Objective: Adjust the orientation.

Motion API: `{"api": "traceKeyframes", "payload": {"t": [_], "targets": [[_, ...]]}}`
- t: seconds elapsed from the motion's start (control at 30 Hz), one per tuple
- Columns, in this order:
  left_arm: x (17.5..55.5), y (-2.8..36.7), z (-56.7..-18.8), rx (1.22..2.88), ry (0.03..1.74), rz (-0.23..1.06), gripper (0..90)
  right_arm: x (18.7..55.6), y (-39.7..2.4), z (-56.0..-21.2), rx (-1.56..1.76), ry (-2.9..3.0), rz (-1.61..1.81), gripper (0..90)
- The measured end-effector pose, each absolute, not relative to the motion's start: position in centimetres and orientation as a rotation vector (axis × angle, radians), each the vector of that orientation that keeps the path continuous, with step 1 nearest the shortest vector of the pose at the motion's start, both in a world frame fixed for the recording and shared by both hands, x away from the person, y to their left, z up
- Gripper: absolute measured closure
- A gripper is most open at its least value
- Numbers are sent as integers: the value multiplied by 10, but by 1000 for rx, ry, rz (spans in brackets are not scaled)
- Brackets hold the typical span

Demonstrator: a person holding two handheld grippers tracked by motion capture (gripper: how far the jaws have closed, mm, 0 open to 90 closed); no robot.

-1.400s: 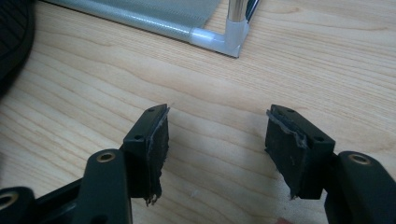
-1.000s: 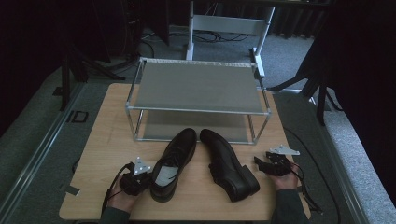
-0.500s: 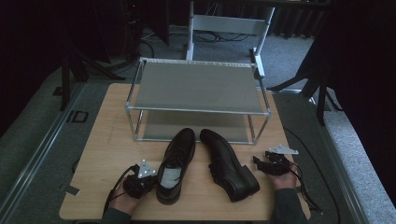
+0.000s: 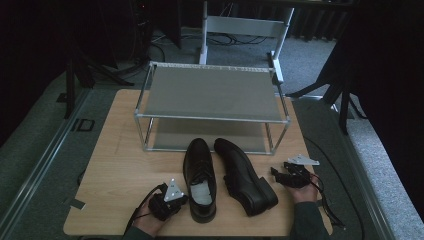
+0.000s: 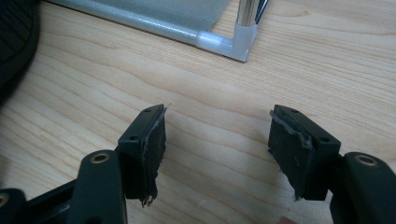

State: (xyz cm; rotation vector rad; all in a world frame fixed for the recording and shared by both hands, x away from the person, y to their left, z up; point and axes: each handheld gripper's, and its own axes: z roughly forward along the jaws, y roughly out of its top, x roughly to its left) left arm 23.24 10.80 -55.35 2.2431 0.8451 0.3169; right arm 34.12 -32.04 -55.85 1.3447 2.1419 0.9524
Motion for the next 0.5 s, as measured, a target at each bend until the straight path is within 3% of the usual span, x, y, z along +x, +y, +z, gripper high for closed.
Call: {"api": "traceKeyframes", "payload": {"t": [0.3,0.5], "targets": [[232,97,-556,2229,789,270,895,342,-320,-559,1342,2145,954,361],[235,109,-547,2207,840,328,809,342,-320,-559,1340,2149,956,355]]}}
